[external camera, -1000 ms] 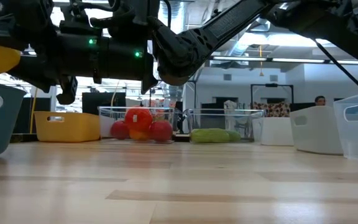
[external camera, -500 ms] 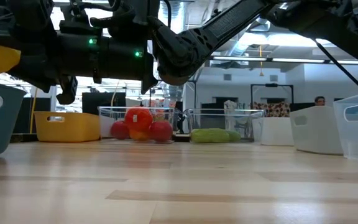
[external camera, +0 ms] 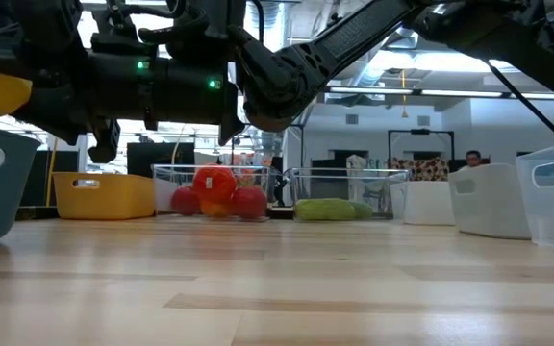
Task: Sort produce into baskets
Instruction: Put the yellow lemon into the blue bin
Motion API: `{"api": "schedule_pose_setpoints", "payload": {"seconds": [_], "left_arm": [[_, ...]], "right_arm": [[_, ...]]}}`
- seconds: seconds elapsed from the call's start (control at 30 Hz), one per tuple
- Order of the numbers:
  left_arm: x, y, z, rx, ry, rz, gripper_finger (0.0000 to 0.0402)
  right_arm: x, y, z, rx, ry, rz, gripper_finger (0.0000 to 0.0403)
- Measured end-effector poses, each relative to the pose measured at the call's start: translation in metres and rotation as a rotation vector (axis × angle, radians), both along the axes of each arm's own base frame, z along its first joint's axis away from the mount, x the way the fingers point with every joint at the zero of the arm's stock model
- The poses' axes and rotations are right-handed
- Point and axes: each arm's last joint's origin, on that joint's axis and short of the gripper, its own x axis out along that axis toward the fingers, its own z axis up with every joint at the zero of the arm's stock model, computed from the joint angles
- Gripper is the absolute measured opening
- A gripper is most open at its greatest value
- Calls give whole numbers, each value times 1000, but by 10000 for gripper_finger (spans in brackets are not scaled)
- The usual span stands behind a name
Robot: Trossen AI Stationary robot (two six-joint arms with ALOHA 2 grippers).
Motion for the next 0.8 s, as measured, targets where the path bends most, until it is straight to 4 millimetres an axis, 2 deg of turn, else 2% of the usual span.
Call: {"api": "schedule_pose_setpoints", "payload": {"seconds": [0.8], "left_arm": [[0,0,0,-102,-16,2,2]], "right_arm": [[0,-1,-5,-10,62,-1,246]]}}
